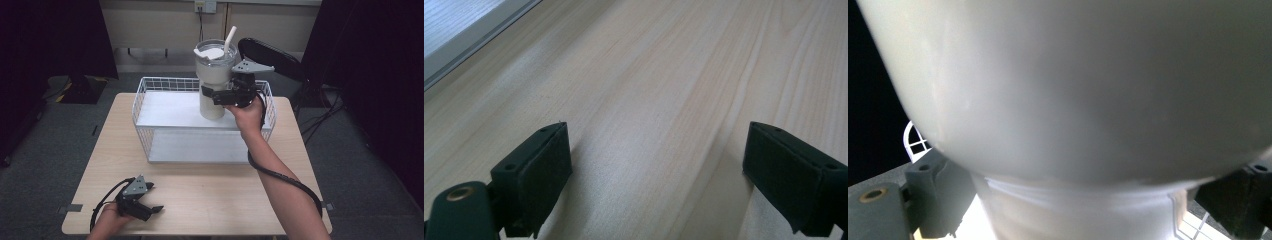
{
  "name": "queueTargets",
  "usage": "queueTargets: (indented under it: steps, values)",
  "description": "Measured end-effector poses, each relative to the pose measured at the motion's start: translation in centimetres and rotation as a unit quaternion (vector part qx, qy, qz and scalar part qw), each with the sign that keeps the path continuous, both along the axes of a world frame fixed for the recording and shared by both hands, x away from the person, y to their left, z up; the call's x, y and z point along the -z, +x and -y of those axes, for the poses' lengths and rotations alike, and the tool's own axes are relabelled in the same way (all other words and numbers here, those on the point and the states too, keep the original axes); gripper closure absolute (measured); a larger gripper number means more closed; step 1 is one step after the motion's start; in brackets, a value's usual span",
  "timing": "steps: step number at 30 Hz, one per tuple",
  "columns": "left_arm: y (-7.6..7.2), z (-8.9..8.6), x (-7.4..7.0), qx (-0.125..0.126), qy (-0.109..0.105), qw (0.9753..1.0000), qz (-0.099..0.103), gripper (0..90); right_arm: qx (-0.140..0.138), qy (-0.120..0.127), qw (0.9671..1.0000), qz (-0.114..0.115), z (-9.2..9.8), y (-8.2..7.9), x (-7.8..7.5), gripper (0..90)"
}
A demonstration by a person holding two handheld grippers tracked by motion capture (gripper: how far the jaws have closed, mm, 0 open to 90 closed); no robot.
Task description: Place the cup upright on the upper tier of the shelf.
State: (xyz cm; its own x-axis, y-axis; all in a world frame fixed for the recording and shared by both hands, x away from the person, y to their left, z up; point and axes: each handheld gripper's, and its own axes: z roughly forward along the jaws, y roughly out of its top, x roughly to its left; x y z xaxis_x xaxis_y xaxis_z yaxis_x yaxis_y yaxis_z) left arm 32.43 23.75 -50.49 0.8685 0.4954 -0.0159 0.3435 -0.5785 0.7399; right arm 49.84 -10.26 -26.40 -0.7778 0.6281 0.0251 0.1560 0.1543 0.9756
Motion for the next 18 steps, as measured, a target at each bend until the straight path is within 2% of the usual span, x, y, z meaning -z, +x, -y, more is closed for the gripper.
queueTargets:
  steps: [11, 18]
  values:
    - [0.0, 0.0, -0.01, 0.0, 0.0, 1.0, 0.0, 11.5, 0.004, -0.001, 1.0, -0.003, -0.02, -0.09, 0.05, 8.6]
    - [0.0, 0.0, -0.01, 0.0, 0.0, 1.0, 0.0, 11.5, 0.011, -0.013, 0.9998, -0.011, 0.0, -0.34, -0.14, 8.6]
